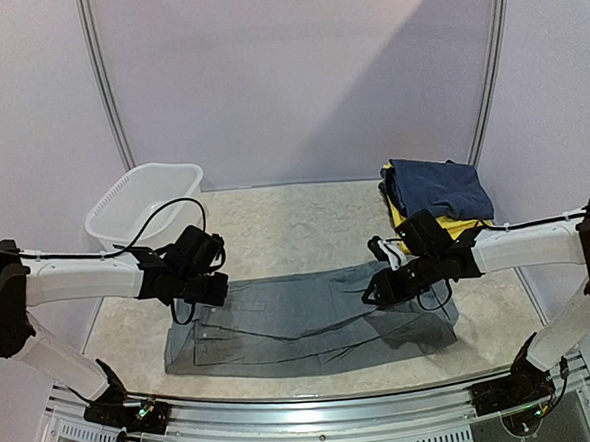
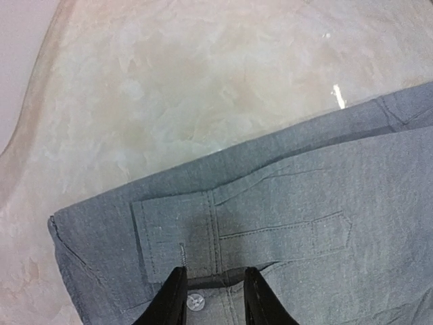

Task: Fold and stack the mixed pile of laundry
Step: Smooth out the rectangle-folded shirt at the center of the board, then rotate the rectangle-folded shirt at the center of the board.

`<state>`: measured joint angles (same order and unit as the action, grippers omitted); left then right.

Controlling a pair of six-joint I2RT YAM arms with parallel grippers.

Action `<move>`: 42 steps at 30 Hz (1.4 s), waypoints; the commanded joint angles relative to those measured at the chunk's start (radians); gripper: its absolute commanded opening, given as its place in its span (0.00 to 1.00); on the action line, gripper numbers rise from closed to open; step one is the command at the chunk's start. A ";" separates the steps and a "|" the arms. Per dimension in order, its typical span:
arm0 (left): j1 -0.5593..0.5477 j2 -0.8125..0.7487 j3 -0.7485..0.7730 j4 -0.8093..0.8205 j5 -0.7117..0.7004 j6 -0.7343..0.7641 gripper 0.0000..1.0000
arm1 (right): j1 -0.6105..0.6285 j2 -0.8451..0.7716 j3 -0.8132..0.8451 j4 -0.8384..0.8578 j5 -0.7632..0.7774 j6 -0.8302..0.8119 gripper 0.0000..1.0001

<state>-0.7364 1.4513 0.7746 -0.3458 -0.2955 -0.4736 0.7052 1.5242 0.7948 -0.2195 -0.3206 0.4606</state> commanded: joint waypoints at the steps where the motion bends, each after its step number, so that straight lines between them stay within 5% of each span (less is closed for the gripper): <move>1: -0.015 -0.013 0.048 0.030 -0.015 0.064 0.29 | 0.011 -0.059 -0.033 -0.042 0.075 0.033 0.43; 12: -0.066 0.219 0.219 0.100 0.071 0.139 0.26 | 0.022 -0.066 -0.106 0.080 0.102 0.108 0.44; 22: -0.063 0.347 0.251 0.110 0.075 0.140 0.25 | 0.023 0.093 -0.083 0.127 0.145 0.131 0.44; 42: 0.022 0.336 0.079 0.089 0.044 0.040 0.23 | 0.022 0.387 0.140 0.099 0.085 0.068 0.43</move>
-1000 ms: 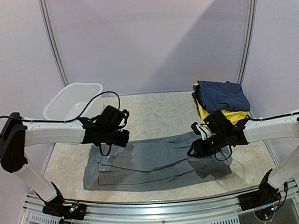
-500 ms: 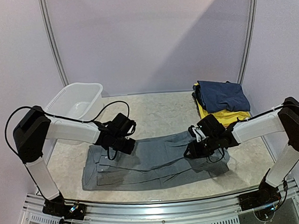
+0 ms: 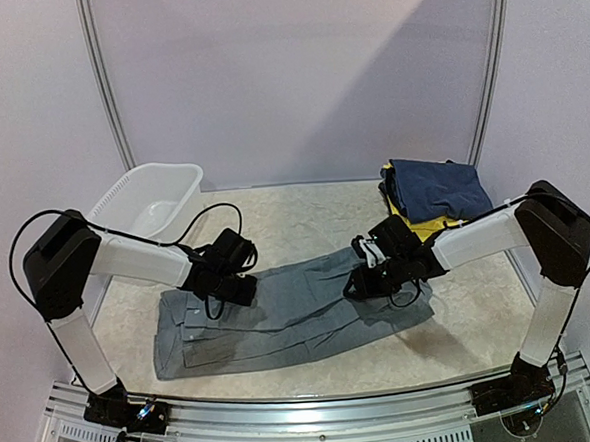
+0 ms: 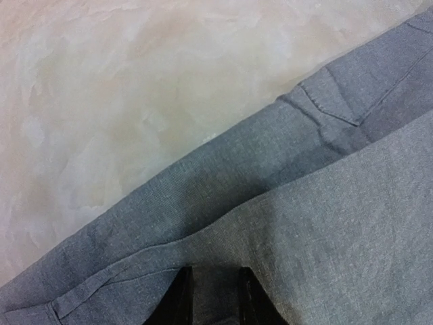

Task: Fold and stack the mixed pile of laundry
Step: Rotate the rectangle-folded shirt at the center of the board.

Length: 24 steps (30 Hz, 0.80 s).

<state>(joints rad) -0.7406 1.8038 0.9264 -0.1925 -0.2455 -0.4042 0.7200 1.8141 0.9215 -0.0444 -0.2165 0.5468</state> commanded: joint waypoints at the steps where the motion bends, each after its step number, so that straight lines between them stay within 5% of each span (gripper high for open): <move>1: 0.028 -0.026 -0.084 -0.066 -0.009 -0.032 0.23 | 0.007 0.106 0.026 -0.074 -0.025 -0.019 0.43; 24: 0.047 -0.193 -0.243 -0.090 -0.008 -0.114 0.22 | 0.009 0.315 0.350 -0.176 -0.085 -0.075 0.44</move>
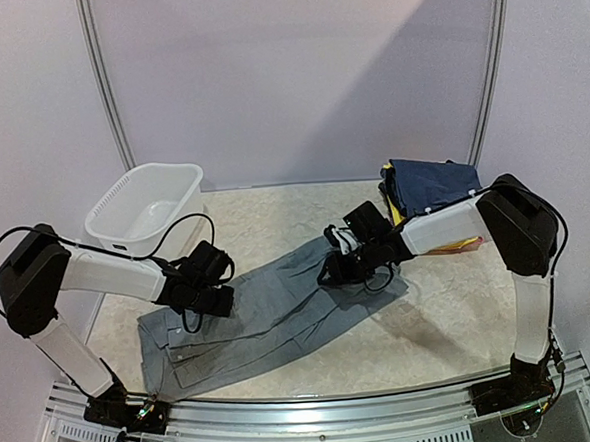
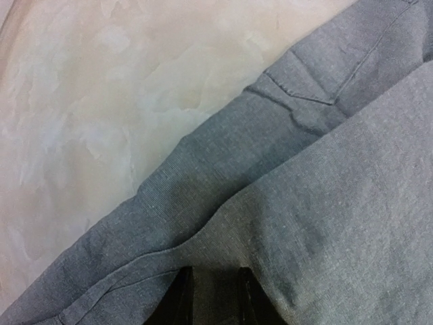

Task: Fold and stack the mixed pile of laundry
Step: Rotate the rectangle-folded shirt at the center of the board.

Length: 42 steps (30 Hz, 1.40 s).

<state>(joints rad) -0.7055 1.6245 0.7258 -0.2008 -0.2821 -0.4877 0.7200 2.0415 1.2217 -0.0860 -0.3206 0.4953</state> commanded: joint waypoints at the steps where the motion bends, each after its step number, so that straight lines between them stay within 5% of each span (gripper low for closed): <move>1: 0.012 -0.021 -0.048 -0.079 0.035 -0.038 0.22 | 0.005 0.098 0.076 -0.149 0.024 -0.027 0.44; 15: 0.012 -0.062 0.014 -0.135 0.051 -0.067 0.24 | -0.130 0.311 0.476 -0.340 -0.111 -0.087 0.45; 30: -0.033 0.085 0.098 -0.031 0.252 -0.131 0.24 | -0.263 0.631 1.014 -0.483 -0.340 -0.072 0.45; 42: -0.161 0.221 0.142 0.098 0.412 -0.225 0.23 | -0.272 0.737 1.143 -0.328 -0.484 -0.012 0.46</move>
<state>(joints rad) -0.8093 1.7569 0.8608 -0.1024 0.0185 -0.6659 0.4427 2.7205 2.3375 -0.4725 -0.7380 0.4515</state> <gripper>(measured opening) 0.232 0.458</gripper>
